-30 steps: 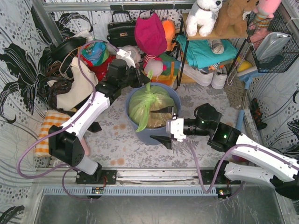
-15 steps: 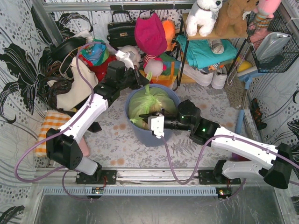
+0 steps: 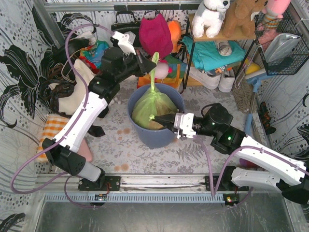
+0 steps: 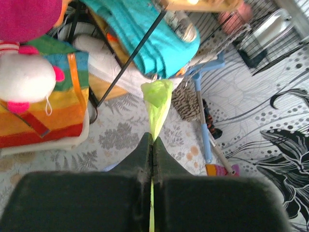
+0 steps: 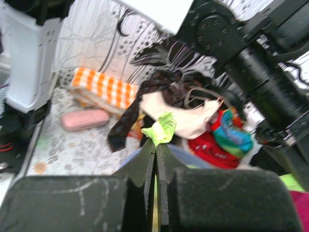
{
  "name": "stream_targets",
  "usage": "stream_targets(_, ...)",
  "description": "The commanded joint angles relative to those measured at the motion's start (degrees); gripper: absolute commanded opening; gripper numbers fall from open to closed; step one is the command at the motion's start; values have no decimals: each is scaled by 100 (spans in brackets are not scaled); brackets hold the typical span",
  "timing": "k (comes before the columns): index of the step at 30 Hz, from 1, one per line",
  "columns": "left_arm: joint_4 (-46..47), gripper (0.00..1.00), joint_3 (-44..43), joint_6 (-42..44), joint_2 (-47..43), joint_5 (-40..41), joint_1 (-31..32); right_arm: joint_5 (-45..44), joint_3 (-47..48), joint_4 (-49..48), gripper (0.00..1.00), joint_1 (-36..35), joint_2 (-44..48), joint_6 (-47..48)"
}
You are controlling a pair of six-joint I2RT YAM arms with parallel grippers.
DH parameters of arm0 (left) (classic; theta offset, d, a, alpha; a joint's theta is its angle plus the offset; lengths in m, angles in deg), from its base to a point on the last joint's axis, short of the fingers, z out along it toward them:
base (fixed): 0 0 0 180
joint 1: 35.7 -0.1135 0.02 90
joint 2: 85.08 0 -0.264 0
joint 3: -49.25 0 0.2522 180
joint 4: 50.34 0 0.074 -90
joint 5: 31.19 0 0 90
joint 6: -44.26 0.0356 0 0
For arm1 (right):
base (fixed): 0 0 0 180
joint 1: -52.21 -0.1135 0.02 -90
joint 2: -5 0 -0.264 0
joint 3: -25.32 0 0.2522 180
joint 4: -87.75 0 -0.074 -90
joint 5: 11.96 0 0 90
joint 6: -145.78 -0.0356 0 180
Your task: Tie the trash bag
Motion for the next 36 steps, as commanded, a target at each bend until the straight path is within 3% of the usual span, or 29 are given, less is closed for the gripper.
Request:
stream_targets(1,477,0,686,56,180,4,-39,184,-918,-373,0,-31,284,-973)
stream_targets(6,763,0,1496,112,70,123,-38,228,-1755,-1140,0,-31,557,-1775)
stream_targets(10,833,0,1521,207,12,196,-36,224,-1884,-1383,0,-31,661,-1999)
stream_targets(17,1119,0,1001,54,-309,-403,-38,-282,-1167,-1629,0,-27,358,-1582)
stream_targets(26,2692,0,1350,-523,-995,-2151,-10,-1251,383,-1925,0,-15,-665,-736)
stream_targets(30,3022,0,1537,-704,-1211,-2350,9,-1401,753,-1894,0,9,-983,-506)
stream_targets(36,3170,0,1848,-712,-1361,-2431,17,-1733,510,-2088,0,16,-914,-552)
